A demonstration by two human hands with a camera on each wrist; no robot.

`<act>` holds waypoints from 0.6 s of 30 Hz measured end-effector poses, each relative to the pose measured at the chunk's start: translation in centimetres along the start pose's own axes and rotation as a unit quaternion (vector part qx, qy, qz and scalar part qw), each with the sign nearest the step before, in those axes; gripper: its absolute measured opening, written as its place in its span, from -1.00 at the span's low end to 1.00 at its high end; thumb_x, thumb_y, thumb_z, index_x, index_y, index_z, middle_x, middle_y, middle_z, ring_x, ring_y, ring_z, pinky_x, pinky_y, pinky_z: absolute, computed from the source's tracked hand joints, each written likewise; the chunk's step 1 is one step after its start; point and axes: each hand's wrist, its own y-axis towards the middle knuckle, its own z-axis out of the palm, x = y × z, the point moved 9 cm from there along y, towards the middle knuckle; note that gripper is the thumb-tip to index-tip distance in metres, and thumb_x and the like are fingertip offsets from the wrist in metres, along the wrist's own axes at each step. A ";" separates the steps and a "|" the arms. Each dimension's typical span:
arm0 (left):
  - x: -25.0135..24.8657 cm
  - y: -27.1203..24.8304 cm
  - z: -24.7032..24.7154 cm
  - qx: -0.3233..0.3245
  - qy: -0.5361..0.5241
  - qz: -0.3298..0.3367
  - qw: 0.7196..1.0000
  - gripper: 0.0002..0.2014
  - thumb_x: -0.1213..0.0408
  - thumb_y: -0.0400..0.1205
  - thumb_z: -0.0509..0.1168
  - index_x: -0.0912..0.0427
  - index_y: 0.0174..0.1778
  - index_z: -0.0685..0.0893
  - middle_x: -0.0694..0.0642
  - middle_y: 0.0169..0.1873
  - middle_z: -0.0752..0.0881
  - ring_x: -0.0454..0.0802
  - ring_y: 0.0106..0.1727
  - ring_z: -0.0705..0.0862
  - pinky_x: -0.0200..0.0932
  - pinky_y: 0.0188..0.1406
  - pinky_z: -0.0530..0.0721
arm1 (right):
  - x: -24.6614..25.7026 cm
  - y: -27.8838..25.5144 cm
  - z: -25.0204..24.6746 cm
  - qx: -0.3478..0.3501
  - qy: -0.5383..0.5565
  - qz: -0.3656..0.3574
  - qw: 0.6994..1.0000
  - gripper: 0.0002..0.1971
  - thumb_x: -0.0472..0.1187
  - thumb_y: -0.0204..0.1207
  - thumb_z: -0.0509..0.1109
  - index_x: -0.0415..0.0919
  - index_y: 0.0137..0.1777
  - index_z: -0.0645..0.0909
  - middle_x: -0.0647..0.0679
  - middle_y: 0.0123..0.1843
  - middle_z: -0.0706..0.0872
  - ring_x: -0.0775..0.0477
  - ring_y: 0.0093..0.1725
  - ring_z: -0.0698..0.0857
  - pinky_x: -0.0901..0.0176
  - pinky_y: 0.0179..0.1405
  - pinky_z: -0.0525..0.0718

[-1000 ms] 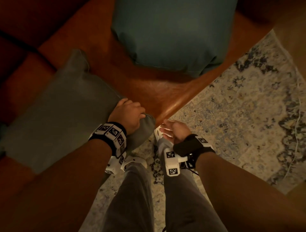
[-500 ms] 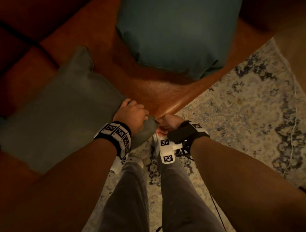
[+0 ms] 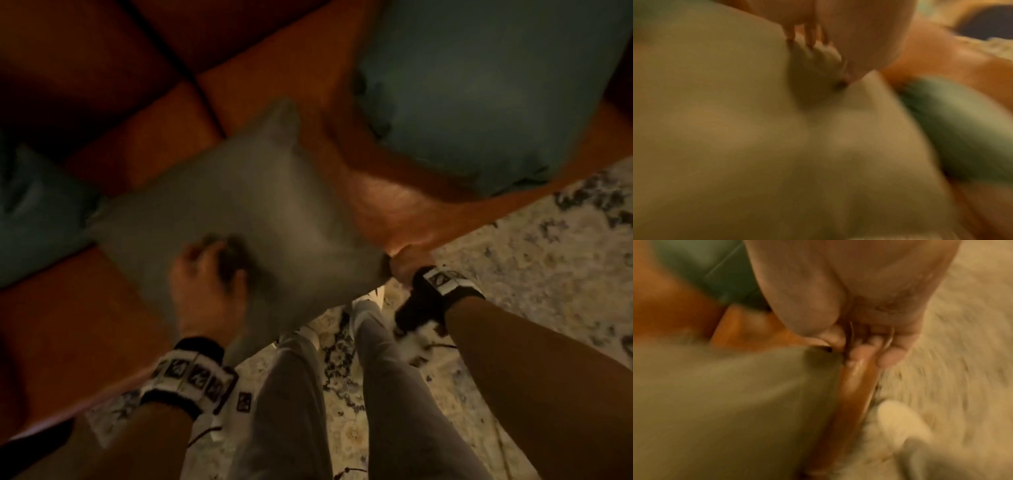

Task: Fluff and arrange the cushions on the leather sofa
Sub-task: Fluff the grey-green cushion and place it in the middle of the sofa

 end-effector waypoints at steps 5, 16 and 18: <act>18.2 -6.7 3.5 0.048 -0.318 -0.424 0.847 -0.43 -0.14 0.62 0.28 0.05 0.49 0.41 0.18 0.47 0.49 0.28 0.44 0.47 0.38 0.46 0.37 | 5.1 -1.2 -0.2 -0.011 0.091 -0.049 0.995 -0.23 0.58 0.41 0.16 0.04 0.41 0.55 0.12 0.28 0.59 -0.07 0.26 0.59 -0.05 0.33 0.47; 16.7 -10.9 7.9 0.057 -0.594 -0.460 0.657 -0.24 -0.30 0.45 0.33 0.07 0.50 0.51 0.06 0.34 0.64 0.12 0.31 0.62 0.14 0.32 0.57 | 8.4 -3.5 -0.9 -0.080 -0.122 -0.119 0.982 -0.27 0.39 0.59 -0.03 -0.21 0.30 0.63 -0.30 0.25 0.73 -0.32 0.18 0.66 0.04 0.10 0.47; 17.0 -9.4 4.5 0.007 -0.498 -0.405 0.766 -0.37 -0.30 0.56 0.23 0.05 0.43 0.55 -0.05 0.23 0.62 0.06 0.28 0.59 0.03 0.27 0.54 | 12.2 -6.2 -2.7 -0.187 -0.196 -0.181 0.945 -0.22 0.37 0.59 -0.14 -0.28 0.14 0.66 -0.40 0.09 0.75 -0.43 0.09 0.69 -0.07 0.03 0.56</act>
